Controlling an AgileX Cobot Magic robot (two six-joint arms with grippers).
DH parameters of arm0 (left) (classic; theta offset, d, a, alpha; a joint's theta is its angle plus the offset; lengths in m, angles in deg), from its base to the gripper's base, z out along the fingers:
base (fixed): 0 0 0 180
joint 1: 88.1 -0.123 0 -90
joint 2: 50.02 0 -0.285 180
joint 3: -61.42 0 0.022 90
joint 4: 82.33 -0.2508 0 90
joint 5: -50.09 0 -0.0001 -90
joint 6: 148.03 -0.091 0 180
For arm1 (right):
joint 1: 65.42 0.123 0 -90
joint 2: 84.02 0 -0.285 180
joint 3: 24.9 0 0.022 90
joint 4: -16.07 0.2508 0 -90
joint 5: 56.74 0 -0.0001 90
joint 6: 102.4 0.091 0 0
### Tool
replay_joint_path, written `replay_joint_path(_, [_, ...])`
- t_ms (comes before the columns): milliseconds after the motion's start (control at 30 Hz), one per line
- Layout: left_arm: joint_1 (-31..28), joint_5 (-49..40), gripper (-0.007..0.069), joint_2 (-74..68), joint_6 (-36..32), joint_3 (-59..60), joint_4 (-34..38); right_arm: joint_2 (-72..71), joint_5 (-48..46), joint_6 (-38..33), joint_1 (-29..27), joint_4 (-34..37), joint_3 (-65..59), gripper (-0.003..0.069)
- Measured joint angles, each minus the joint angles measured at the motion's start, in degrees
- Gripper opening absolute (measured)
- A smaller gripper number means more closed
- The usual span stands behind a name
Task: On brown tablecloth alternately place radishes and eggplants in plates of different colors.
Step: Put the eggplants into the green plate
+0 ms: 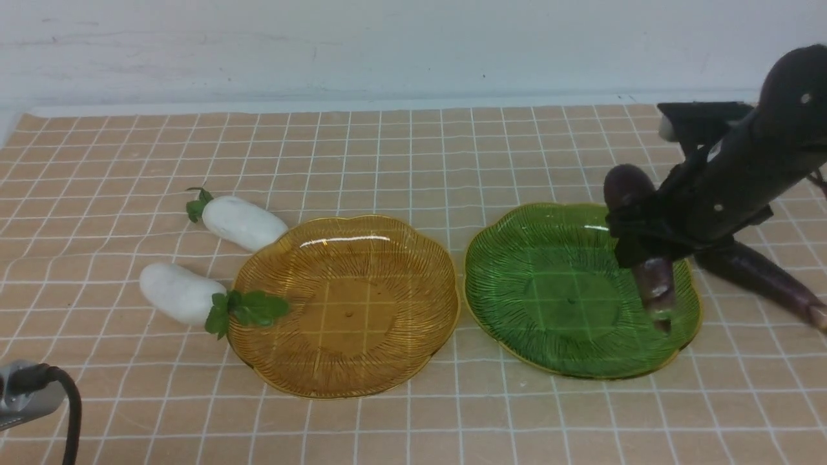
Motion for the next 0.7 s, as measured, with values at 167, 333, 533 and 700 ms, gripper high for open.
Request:
replay_joint_path(167, [0.0,0.0,0.0336,0.0,0.0,0.0,0.0,1.81,1.49,-0.06,0.25,-1.65,0.0,0.0563])
replay_joint_path(333, [0.0,0.0,0.0336,0.0,-0.05,0.0,-0.05,1.93,-0.05,0.75,0.25,-5.7,2.45,0.0678])
replay_joint_path(533, [0.0,0.0,0.0336,0.0,-0.05,0.0,-0.05,3.07,-6.26,1.6,-4.55,-20.11,6.52,0.0608])
replay_joint_path(700, [0.0,0.0,0.0336,0.0,-0.05,0.0,-0.05,7.96,-6.91,3.04,-10.4,-23.63,6.74,0.0575])
